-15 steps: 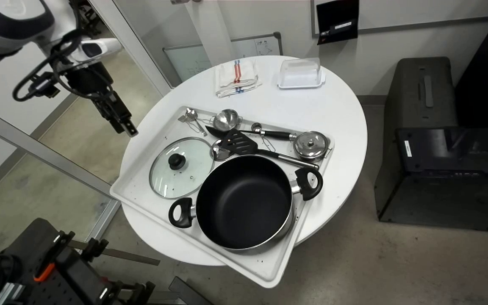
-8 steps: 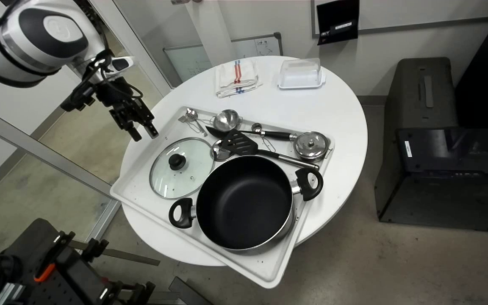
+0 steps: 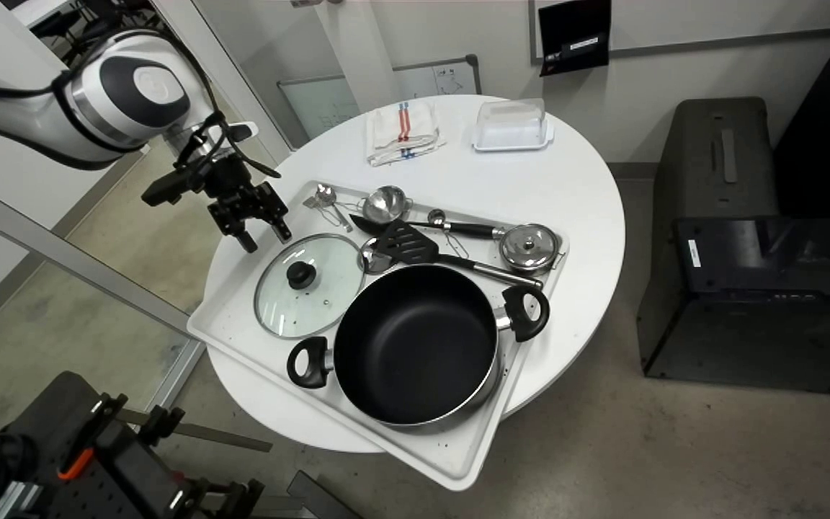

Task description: Place the lid on the pot

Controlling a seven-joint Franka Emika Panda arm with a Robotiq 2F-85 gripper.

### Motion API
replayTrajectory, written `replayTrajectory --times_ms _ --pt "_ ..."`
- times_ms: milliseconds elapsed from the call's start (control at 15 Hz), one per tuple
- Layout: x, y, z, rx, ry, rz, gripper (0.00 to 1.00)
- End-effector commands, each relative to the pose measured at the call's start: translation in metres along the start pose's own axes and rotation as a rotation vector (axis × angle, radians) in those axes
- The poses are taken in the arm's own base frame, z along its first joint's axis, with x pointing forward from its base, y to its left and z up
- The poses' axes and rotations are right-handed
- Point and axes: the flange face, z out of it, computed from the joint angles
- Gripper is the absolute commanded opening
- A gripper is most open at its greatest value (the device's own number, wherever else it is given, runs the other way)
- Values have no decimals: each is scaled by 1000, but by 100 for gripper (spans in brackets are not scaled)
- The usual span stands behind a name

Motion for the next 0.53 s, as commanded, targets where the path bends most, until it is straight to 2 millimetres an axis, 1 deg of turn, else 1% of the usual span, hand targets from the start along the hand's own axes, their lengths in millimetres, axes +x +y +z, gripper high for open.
replayTrajectory --times_ms 0,200,467 --pt "23 -9 20 -9 1 -76 100" --pt "30 -14 36 -7 -8 -108 100" --pt "33 -16 54 0 -18 -140 100"
